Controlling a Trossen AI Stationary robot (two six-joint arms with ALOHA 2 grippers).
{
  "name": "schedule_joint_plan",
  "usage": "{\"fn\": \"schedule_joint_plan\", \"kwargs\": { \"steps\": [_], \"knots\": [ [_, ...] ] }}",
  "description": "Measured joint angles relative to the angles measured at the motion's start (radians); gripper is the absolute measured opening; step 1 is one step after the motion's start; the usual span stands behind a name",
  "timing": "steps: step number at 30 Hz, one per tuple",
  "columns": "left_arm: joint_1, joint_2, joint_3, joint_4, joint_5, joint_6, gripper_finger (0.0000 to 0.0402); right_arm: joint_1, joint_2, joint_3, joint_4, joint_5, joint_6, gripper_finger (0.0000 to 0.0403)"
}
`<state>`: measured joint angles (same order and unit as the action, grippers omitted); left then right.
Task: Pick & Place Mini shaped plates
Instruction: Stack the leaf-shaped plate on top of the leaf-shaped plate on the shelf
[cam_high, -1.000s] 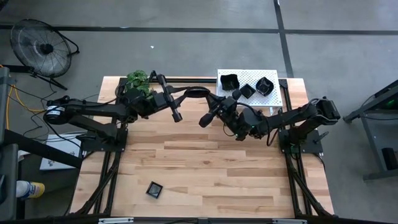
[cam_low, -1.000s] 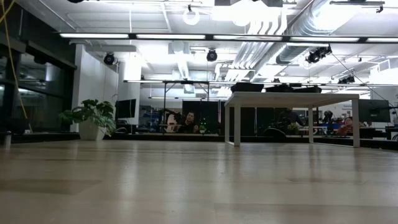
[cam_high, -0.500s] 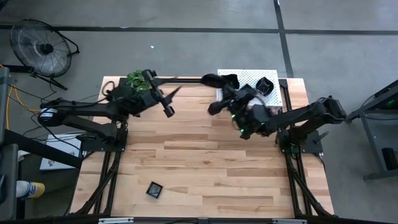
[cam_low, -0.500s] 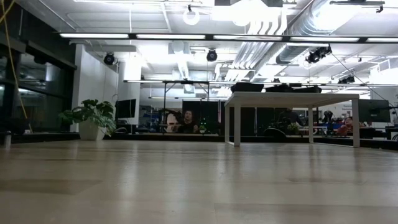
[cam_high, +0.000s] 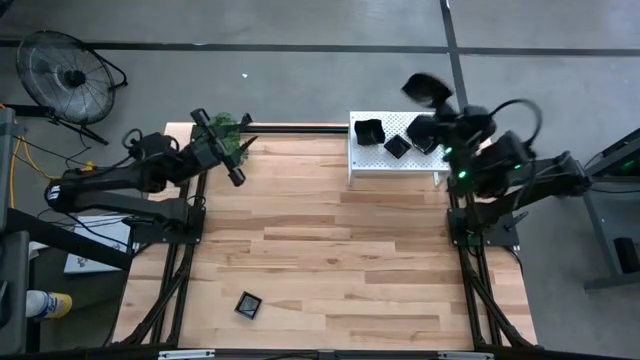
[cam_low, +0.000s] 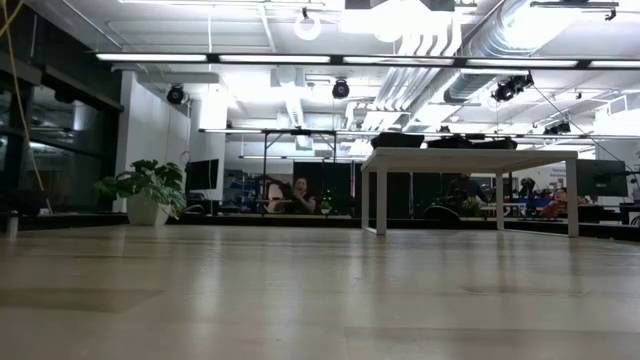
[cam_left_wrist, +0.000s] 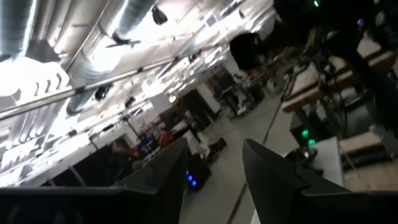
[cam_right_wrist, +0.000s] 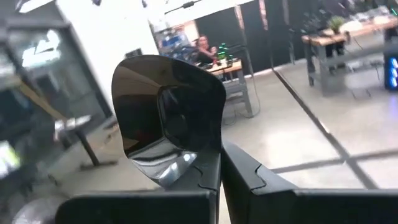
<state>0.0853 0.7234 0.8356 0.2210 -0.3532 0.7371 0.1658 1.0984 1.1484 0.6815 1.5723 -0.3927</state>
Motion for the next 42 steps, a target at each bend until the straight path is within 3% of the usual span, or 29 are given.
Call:
{"fn": "schedule_joint_plan", "kwargs": {
  "steps": [6,18,37,42],
  "knots": [
    [0.000,-0.071,0.000,-0.126,-0.075,-0.008,0.0152,-0.043,-0.075,0.000,-0.038,0.000,0.054,0.0000],
    [0.000,-0.096,0.000,-0.192,-0.071,-0.065,0.0152,-0.046,-0.135,0.000,-0.113,-0.002,0.003,0.0000],
    [0.000,-0.083,0.000,-0.202,-0.015,-0.139,0.0152,0.257,-0.271,0.000,-0.115,-0.002,-0.298,0.0000],
    [0.000,-0.058,0.000,-0.186,0.018,-0.155,0.0152,0.353,-0.283,0.000,-0.115,-0.102,-0.367,0.0000]
  ]
}}
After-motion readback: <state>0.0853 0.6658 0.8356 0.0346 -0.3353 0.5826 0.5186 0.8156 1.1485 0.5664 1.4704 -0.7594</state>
